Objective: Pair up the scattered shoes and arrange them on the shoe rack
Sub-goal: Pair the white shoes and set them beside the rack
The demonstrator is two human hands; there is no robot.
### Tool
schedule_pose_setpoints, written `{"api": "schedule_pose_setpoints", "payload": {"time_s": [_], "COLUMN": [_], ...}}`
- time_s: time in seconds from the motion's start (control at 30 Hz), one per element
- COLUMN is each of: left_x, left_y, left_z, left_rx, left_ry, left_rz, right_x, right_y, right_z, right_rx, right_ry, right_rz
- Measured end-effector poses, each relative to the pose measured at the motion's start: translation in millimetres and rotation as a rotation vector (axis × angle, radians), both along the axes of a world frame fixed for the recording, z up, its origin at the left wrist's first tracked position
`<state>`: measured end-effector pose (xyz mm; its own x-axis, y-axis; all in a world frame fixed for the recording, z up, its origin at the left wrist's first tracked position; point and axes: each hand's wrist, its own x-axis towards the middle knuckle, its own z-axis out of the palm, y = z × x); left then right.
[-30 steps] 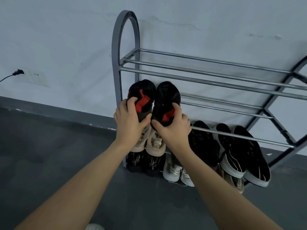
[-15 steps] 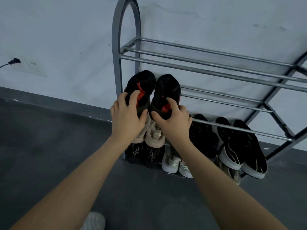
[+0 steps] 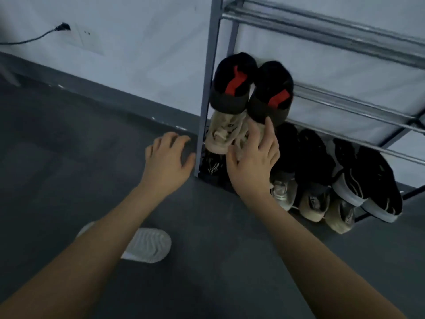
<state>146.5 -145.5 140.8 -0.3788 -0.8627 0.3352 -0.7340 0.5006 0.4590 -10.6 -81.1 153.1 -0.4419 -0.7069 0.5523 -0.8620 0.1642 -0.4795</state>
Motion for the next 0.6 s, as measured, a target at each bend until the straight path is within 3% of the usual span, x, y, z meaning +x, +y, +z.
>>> {"api": "schedule_pose_setpoints", "payload": {"time_s": [0.13,0.4,0.6], "left_x": [52,127,139], "left_y": [26,61,85], "left_z": [-72,-171,-205], "left_rx": [0.205,0.61,0.658], "left_ry": [-0.125,-0.302,-0.505], "left_rz": [0.085,0.357,0.496], "right_x": [46,105,132], "right_y": [6,1,12], "right_z": [-58,-171,-218], "right_rx": [0.161,0.904,0.991], "right_ry": [0.015,0.086,0.275], "right_rz": [0.244,0.718,0.82]}}
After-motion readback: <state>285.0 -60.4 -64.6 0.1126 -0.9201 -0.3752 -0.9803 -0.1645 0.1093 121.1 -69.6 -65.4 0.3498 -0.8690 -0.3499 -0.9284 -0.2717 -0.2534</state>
